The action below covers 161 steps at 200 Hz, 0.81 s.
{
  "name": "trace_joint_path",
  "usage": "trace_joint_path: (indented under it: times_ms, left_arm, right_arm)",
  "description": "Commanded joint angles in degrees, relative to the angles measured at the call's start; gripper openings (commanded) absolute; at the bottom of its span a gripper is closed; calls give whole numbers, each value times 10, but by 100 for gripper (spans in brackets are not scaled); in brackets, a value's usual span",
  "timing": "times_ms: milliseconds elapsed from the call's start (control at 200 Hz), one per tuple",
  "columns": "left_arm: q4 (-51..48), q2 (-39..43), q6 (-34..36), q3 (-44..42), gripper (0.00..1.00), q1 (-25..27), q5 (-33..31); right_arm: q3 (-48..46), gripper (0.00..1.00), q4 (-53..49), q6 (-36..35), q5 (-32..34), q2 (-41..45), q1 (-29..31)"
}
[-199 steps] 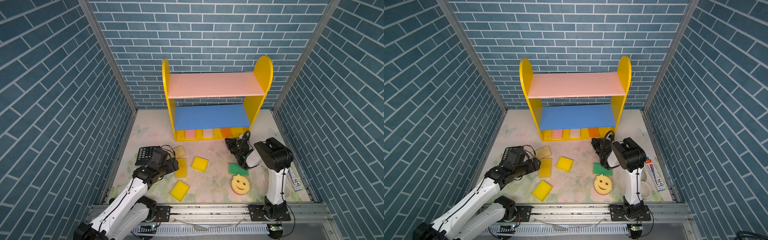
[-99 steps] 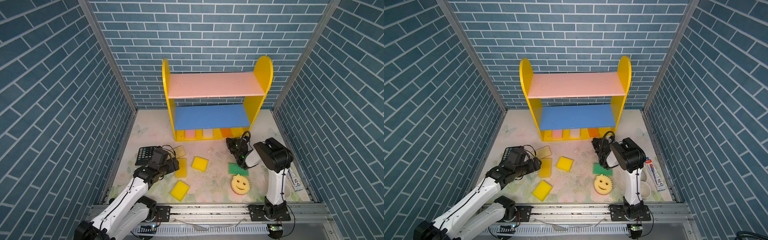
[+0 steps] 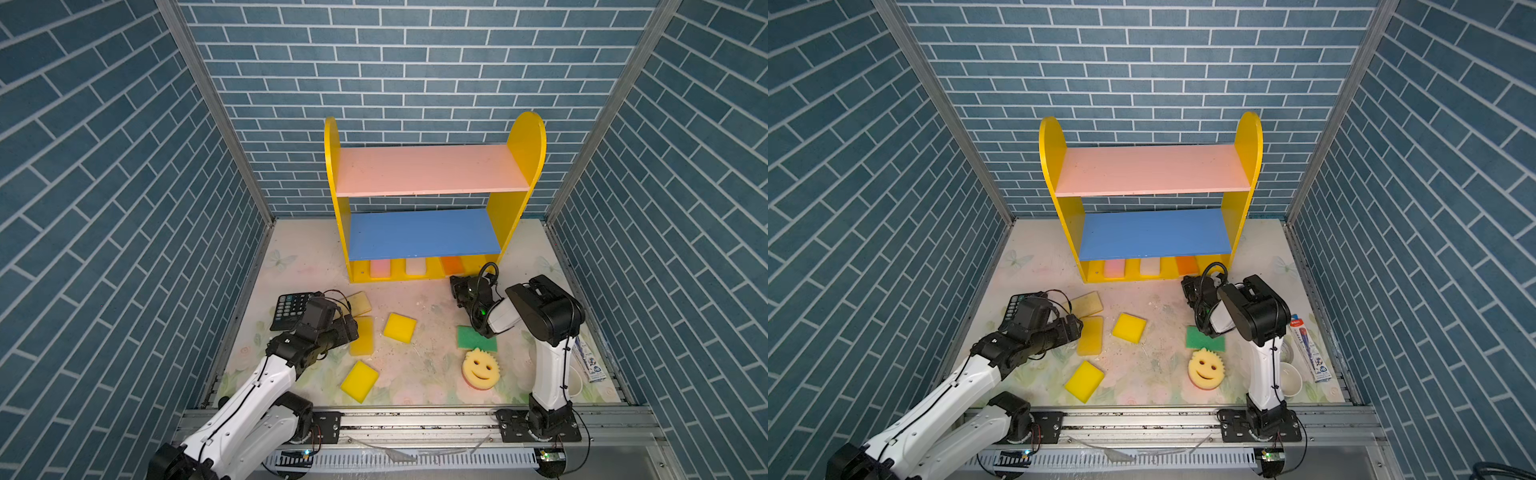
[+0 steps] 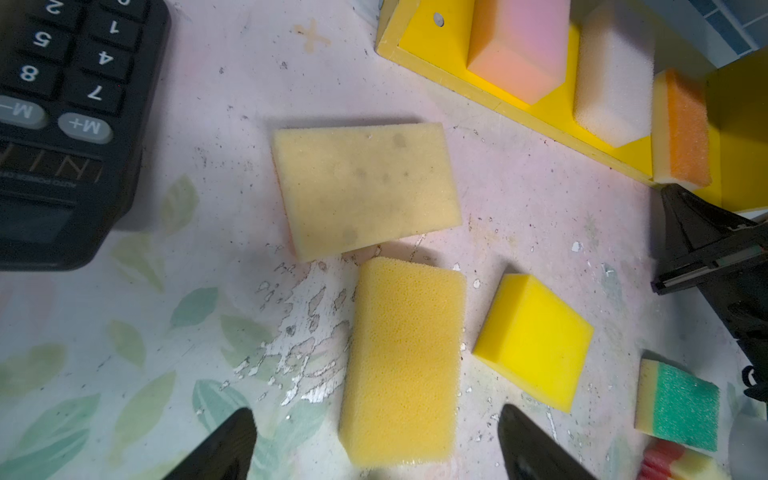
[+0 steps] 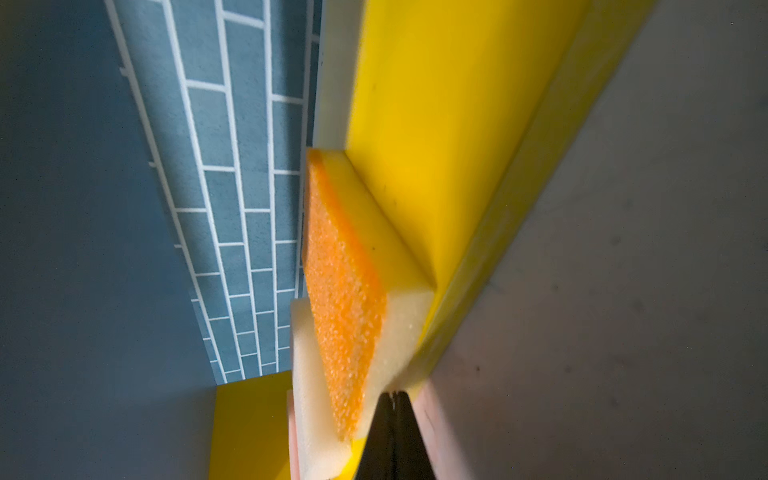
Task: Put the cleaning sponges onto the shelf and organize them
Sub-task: 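Push the orange sponge under the shelf beside the beige sponge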
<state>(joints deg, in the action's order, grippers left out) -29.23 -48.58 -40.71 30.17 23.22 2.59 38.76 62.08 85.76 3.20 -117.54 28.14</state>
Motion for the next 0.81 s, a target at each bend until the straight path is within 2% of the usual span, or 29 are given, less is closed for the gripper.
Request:
trace_joint_path:
  times_ms: [0, 455, 800]
  left_arm:
    - [2, -7, 1, -6, 92, -4, -2]
    - [-14, 6, 5, -3, 92, -3, -5]
    - [-11, 2, 6, 0, 92, -4, -2]
  right_arm:
    - [-9, 0, -145, 8, -23, -34, 21]
    - [2, 0, -150, 0, 14, -30, 23]
    - [-20, 0, -59, -33, 38, -18, 22]
